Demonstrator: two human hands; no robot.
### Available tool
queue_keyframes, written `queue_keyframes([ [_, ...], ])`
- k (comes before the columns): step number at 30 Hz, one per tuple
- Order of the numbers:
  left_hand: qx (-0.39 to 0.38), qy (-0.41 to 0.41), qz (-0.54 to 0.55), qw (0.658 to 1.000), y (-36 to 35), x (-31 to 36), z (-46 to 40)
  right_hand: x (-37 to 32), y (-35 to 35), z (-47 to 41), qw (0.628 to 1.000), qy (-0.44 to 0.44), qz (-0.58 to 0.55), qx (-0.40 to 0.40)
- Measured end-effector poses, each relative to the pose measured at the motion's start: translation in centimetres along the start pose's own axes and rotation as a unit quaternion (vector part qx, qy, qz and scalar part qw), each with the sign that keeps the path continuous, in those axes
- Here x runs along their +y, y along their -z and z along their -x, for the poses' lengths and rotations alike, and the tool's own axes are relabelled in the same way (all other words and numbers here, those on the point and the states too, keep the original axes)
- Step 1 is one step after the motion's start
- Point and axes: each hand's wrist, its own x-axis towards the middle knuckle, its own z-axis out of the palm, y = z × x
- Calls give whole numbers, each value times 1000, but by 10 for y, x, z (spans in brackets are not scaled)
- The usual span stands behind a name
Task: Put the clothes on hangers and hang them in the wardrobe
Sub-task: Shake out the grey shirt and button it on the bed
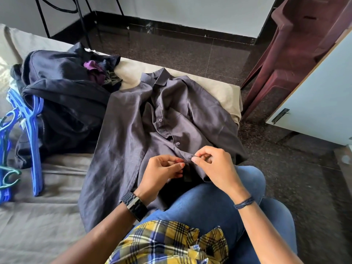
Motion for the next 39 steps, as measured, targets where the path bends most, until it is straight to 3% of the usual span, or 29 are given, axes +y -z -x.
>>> queue_keyframes([
  [8, -20, 50, 80, 995, -2, 3, 1, 4, -21, 13, 999, -23, -2, -27],
  [19, 2, 31, 66, 997, -6, 2, 3, -4, -26, 19, 998, -27, -60, 11],
  [34, 28, 45, 69, 996, -7, -8, 1, 3, -27, 17, 992, -81, -85, -44],
  [39, 17, 32, 74, 997, -6, -6, -1, 2, -31, 15, 992, -89, -87, -25],
])
